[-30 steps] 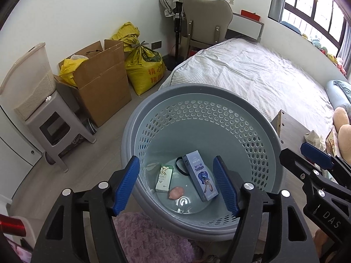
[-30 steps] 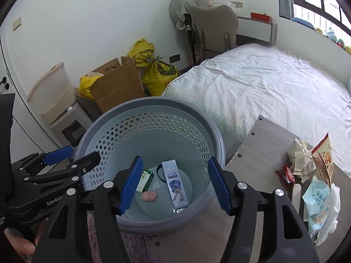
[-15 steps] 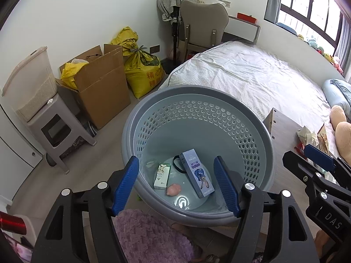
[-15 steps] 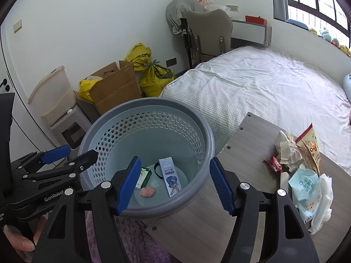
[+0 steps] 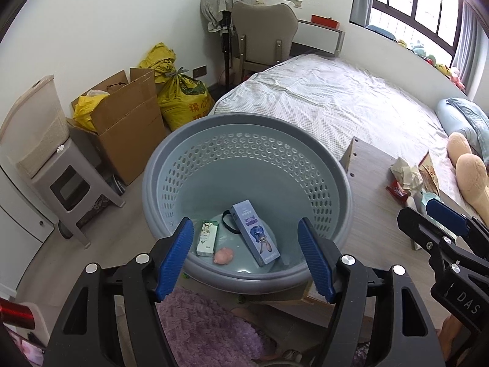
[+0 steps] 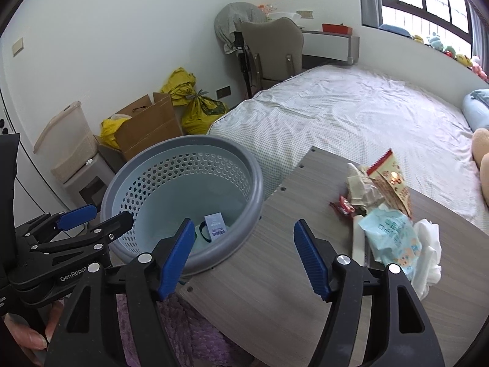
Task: Collect trash
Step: 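Move both grippers from the basket back to the table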
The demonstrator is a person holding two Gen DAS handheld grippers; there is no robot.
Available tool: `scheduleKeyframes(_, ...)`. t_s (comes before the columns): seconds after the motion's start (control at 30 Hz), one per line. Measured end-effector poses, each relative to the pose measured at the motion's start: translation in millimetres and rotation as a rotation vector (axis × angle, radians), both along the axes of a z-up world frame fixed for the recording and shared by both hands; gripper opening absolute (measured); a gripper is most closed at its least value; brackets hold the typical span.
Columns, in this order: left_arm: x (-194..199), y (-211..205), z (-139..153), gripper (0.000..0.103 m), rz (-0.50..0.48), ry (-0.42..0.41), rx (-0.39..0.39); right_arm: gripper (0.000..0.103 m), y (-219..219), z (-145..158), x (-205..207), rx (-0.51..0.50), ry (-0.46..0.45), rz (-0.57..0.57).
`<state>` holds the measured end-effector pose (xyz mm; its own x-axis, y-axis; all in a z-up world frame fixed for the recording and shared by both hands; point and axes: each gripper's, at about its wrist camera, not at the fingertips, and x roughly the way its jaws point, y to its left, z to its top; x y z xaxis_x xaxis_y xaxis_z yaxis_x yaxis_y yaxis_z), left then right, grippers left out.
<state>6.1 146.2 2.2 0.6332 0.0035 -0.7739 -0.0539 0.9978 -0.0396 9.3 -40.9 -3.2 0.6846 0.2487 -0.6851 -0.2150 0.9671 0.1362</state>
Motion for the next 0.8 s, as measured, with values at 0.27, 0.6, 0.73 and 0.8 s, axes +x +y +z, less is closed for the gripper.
scheduleKeyframes(0.27,-8.5,-25.2,2.5,0.068,-0.05,-0.01,-0.002,0.068,-27.0,1.0,-16.1,-0.004,-0.006,-0.055)
scheduleKeyframes(0.6,-13.2,-63.9,2.2,0.068,-0.126,-0.009,0.012,0.068,-68.4,1.0,-35.4,-0.015,-0.002,-0.127)
scheduleKeyframes(0.73,-14.7,-79.6,1.3,0.068,-0.159,-0.01,0.016,0.068,-89.4,-1.1,-43.7,-0.018,0.004,-0.17)
scheduleKeyframes(0.8,-14.6,-89.1,0.1,0.068,-0.18,-0.007,0.017,0.068,-101.3,-3.0,-48.3,-0.018,0.009,-0.196)
